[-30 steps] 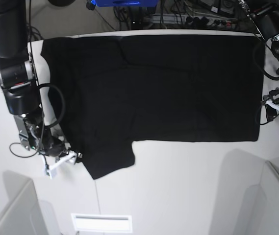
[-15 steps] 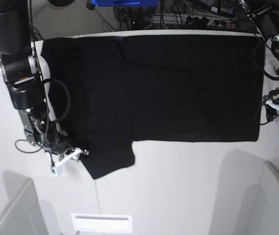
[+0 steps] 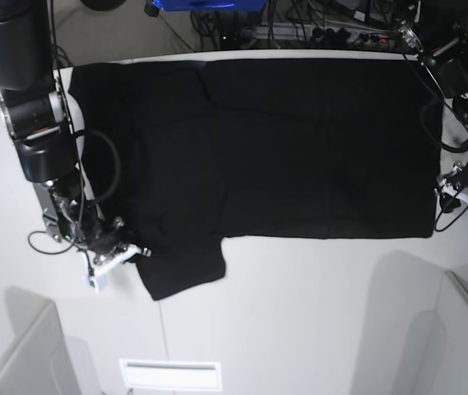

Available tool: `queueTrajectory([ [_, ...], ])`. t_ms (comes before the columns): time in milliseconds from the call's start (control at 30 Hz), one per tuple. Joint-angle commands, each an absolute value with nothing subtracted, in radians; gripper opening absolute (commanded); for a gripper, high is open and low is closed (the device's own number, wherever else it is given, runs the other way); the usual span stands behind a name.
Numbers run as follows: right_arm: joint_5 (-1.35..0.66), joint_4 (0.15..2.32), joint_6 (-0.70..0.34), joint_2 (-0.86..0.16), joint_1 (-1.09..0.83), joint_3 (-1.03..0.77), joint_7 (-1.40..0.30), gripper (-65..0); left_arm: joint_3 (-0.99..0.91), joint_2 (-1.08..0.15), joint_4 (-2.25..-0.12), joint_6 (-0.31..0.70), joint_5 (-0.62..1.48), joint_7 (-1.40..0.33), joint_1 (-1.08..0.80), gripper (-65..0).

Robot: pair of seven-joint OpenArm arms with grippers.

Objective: Fold the T-shirt properly
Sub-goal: 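Move both grippers to the shirt's side edges midway along its length, then grasp the shirt side edges with both grippers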

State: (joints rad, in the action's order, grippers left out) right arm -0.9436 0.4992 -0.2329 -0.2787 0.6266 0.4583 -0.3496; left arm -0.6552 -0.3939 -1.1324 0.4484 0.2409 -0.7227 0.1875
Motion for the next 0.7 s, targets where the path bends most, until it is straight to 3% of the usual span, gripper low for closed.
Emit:
queueTrajectory([
  [0,-0.928,0.501,-0.225,-0.285,0.642,0.461,-0.389,-65.0,-0.657,-0.420,-1.125,0.450,0.254,-0.700,0.236,-20.2],
  [233,-0.928,0.501,-0.225,-0.283,0.642,0.461,-0.389,-65.0,-0.593,-0.421,-0.935,0.453,0.124,-0.690,0.400,-20.2],
  [667,-0.929,0.504,-0.225,-0.283,0.642,0.456,-0.390,-65.0,-0.475,-0.421,-0.547,0.450,0.117,-0.424,0.550,-20.2],
])
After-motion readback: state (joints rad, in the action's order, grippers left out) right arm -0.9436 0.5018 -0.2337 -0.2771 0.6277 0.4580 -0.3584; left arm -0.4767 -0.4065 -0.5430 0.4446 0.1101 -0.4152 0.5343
